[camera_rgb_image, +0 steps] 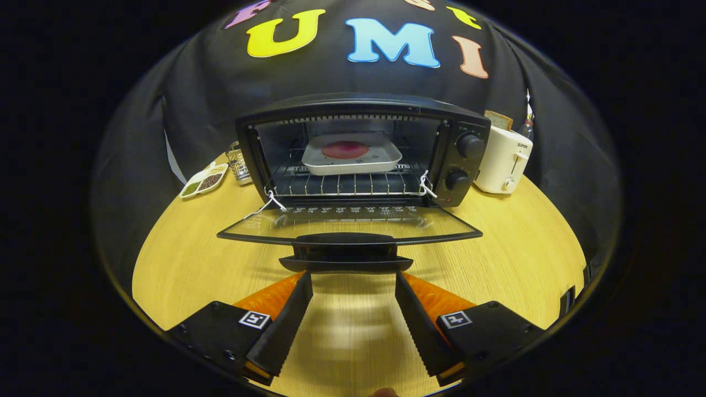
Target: Open the toaster oven, put the food inside, and close the toaster oven door.
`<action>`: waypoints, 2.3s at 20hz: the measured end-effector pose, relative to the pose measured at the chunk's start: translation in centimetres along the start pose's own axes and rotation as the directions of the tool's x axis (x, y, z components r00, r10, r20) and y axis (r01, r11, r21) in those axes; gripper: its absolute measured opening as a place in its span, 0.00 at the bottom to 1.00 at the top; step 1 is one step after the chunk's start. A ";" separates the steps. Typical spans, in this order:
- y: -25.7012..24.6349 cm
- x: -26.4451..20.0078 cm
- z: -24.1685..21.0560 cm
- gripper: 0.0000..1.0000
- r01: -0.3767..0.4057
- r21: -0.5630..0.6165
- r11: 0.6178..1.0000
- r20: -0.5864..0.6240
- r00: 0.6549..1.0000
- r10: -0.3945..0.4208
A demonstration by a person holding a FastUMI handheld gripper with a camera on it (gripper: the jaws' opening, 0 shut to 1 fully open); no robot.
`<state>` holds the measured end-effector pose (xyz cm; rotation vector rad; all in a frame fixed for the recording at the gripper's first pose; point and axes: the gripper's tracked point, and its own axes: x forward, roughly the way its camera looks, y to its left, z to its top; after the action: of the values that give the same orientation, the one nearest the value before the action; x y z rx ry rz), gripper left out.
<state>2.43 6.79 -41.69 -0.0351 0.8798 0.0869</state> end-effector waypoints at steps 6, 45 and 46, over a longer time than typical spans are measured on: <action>-0.1 -1.2 2.0 0.96 0.003 -0.016 1.000 0.071 0.997 -0.002; -20.8 -25.3 11.5 0.96 0.124 -0.042 0.991 0.630 0.774 -0.070; -22.0 -25.6 11.3 0.96 0.128 -0.038 0.991 0.634 0.770 -0.075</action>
<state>-3.13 -15.97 -14.85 -0.1214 0.1904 0.0266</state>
